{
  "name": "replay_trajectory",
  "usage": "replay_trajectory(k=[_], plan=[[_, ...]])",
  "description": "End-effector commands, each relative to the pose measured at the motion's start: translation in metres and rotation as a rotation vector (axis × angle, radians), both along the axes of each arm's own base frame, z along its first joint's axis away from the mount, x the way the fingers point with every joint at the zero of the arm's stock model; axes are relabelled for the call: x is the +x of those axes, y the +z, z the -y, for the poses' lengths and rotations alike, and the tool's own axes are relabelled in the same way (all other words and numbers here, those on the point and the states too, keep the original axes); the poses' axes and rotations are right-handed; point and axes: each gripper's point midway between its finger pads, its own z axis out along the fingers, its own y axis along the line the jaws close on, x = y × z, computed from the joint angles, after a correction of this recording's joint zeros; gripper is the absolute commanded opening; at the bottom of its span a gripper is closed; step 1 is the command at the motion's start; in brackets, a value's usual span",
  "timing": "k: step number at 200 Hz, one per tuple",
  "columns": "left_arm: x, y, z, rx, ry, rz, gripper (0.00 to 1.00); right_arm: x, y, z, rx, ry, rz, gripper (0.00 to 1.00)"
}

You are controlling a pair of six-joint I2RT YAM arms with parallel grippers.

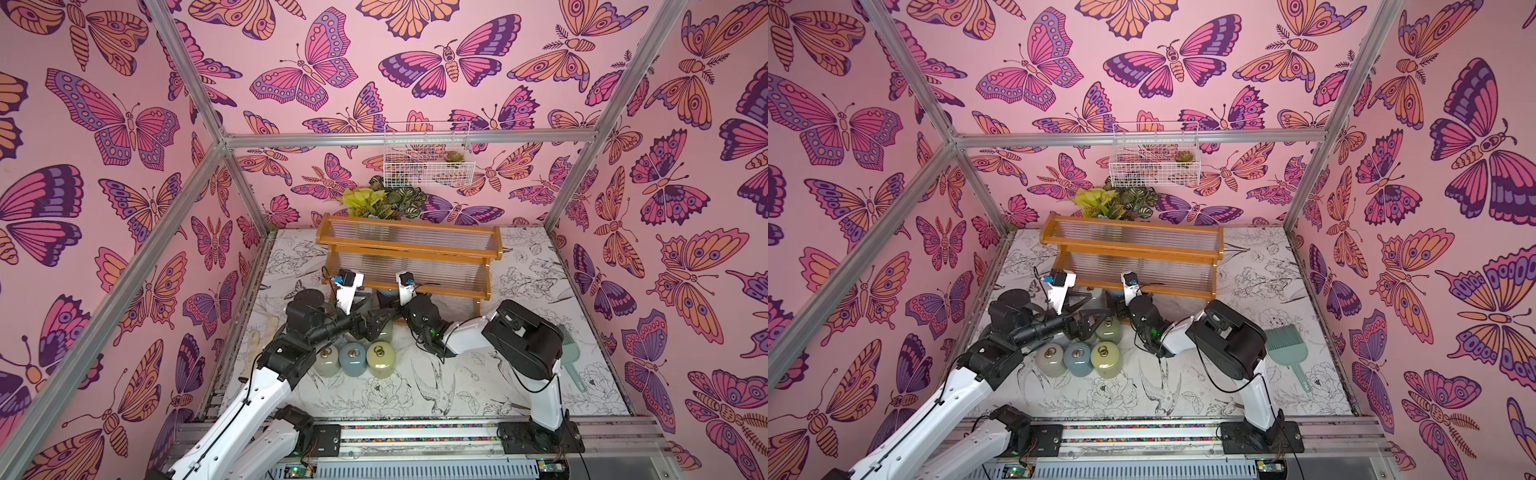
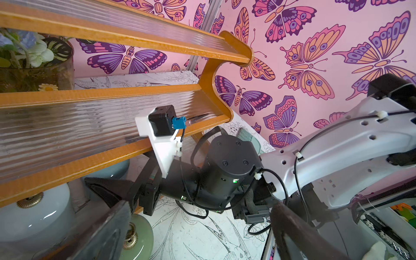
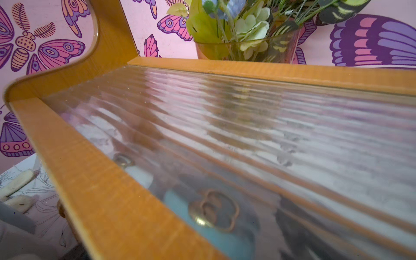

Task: Remove the tea canisters from the shelf
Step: Pick up the tea canister from the shelf.

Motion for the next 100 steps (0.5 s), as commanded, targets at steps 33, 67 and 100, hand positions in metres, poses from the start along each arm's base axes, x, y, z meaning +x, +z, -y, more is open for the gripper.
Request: replay_trajectory(k=[33,67,100], plan=[[-0.003,-0.004,-0.004,-0.018,0.003,0.013,1.00,0.014,-0.018,-0.011,-0.064,-0.004,-0.060,0.99],[-0.005,-0.003,-0.007,-0.023,0.009,0.021,1.00,0.020,-0.025,-0.006,-0.090,-0.053,-0.096,0.99],[-0.006,-0.004,-0.010,-0.027,0.016,0.023,1.00,0.024,-0.031,0.000,-0.122,-0.102,-0.121,0.98]])
